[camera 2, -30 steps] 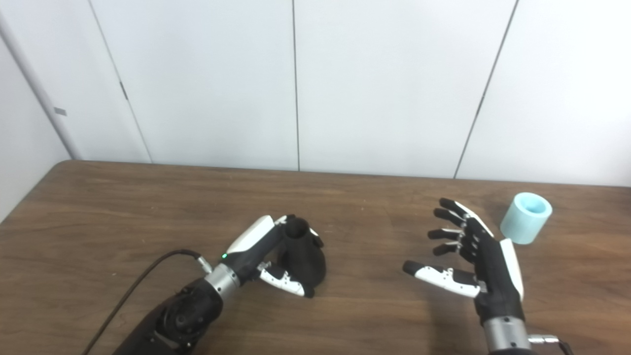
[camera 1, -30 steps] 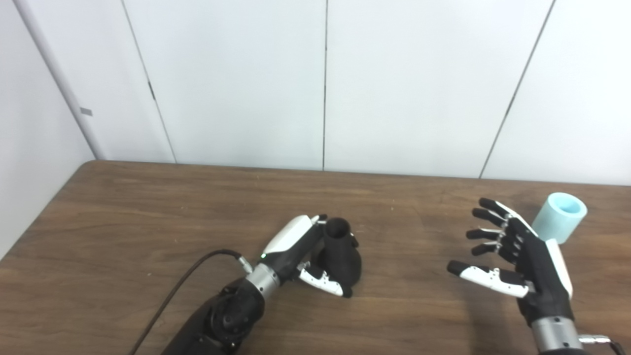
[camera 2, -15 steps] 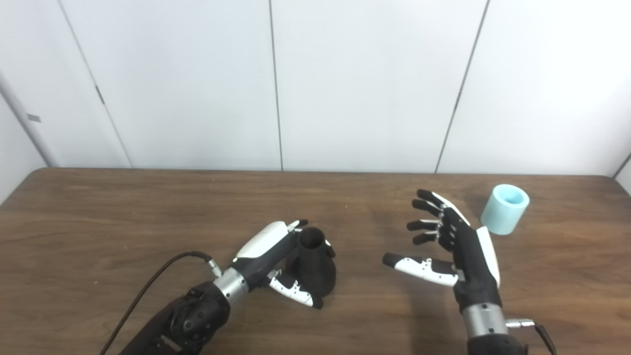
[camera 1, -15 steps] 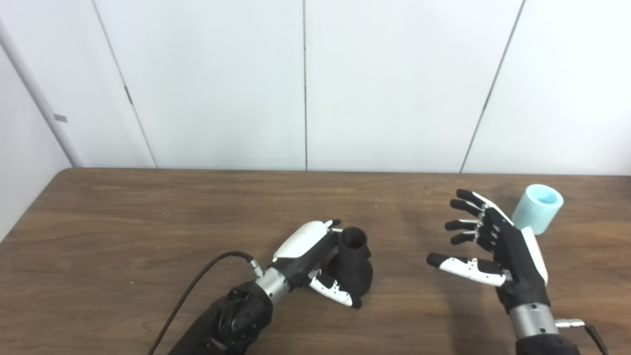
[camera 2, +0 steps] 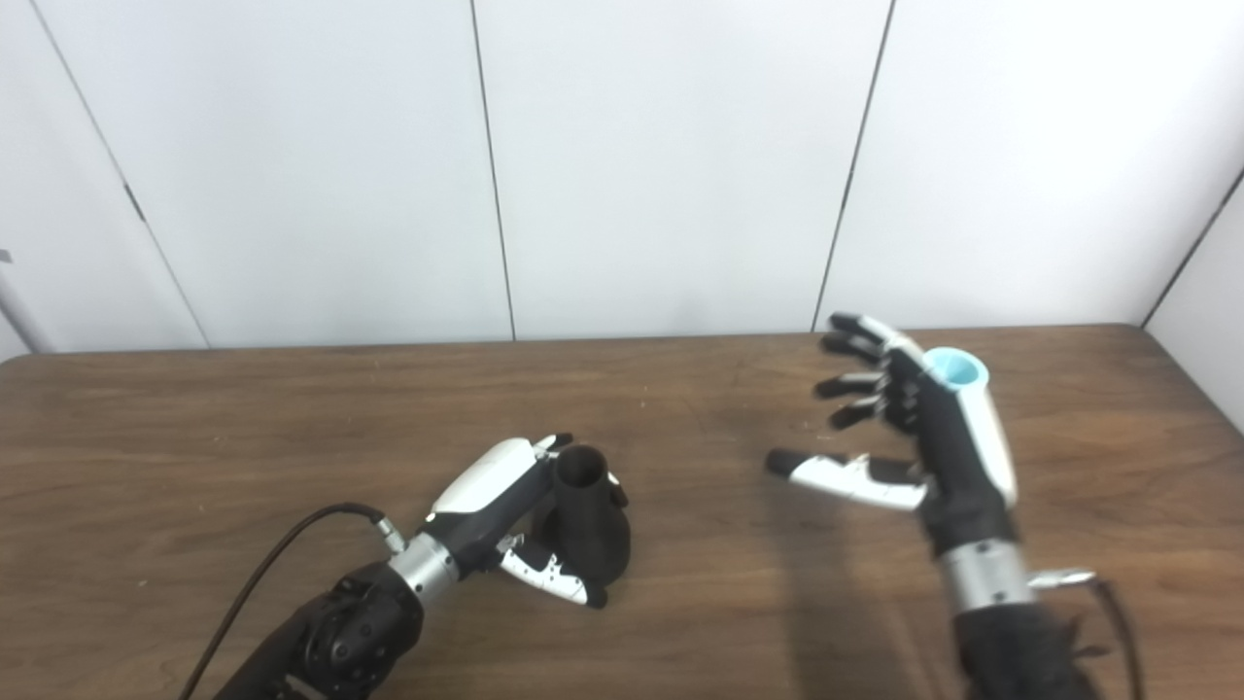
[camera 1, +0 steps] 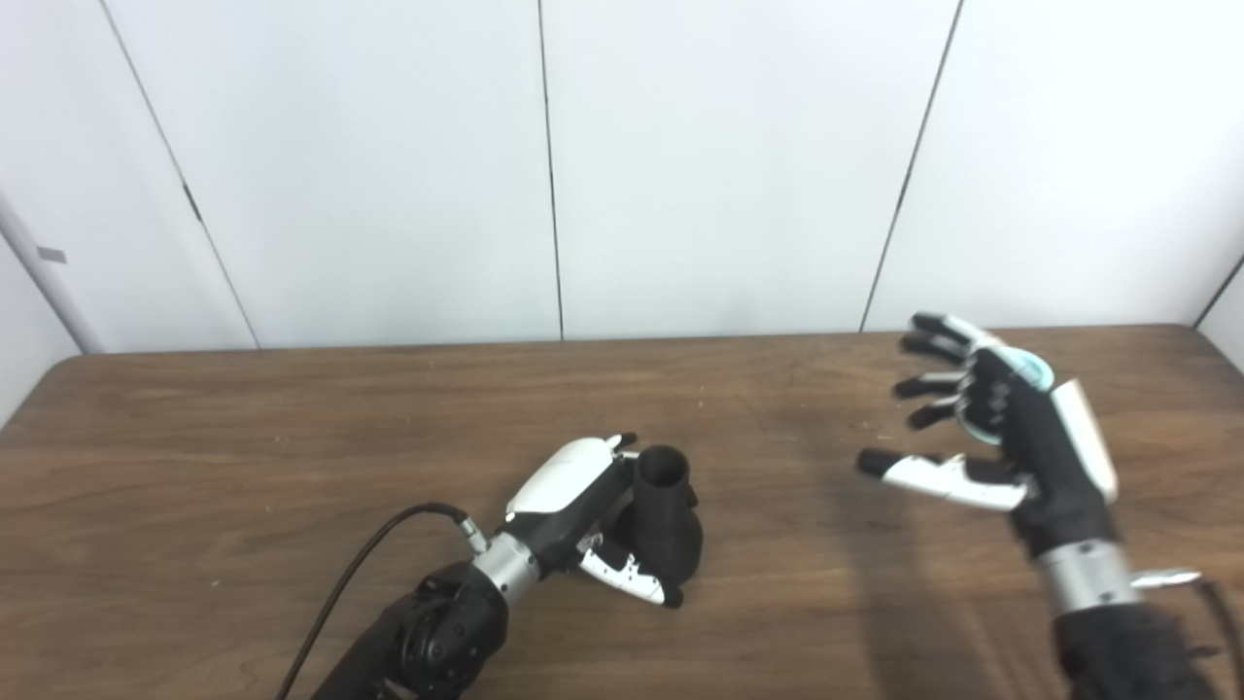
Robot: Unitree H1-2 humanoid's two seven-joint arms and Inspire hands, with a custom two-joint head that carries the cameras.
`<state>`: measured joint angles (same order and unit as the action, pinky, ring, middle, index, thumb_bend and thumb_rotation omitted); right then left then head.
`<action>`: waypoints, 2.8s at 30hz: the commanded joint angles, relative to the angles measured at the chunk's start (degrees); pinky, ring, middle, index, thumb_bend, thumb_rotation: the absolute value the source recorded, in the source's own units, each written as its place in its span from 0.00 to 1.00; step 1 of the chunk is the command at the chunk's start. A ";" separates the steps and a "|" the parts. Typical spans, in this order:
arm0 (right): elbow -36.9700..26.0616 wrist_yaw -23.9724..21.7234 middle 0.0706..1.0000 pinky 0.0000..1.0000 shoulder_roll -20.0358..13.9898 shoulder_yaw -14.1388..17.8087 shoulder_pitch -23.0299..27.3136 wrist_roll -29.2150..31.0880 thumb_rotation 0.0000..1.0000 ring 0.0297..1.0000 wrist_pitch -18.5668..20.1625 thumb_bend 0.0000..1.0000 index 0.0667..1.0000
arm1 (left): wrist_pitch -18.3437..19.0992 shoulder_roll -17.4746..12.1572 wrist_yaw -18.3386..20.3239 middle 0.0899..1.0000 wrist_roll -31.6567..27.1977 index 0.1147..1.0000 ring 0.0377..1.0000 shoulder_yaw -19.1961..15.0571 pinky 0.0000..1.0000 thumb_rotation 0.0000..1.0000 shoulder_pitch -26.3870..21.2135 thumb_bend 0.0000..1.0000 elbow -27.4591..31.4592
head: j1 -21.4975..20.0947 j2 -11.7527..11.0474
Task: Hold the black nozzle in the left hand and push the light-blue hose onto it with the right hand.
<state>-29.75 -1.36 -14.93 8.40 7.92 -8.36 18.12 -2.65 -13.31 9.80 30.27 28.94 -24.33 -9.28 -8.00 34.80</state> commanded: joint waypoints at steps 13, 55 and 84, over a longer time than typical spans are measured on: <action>1.30 -18.61 0.88 0.58 -23.36 2.63 13.43 -12.44 0.15 0.79 8.80 0.86 0.79 | -2.29 -4.67 1.72 0.41 1.11 0.43 0.61 -0.38 1.00 0.00 4.00 0.53 -7.25 | -16.57 -5.84; 38.85 -30.39 0.95 0.80 -25.92 -12.86 33.32 -32.17 0.10 0.92 8.37 0.92 0.86 | -10.30 -6.90 3.08 0.41 -4.95 0.43 0.61 -1.63 1.00 0.00 2.47 0.53 -13.98 | -21.41 -8.95; 48.59 -21.23 0.88 0.76 -24.20 -17.98 33.49 -29.91 0.09 0.88 4.68 0.91 0.83 | -10.24 -8.36 3.61 0.42 -4.54 0.43 0.61 -1.22 1.00 0.00 3.52 0.53 -11.87 | -20.65 -8.21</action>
<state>19.31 -24.49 -38.27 -9.89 38.27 -38.61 24.10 -17.04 -17.51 9.25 21.53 26.59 -24.87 -17.94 -28.57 26.54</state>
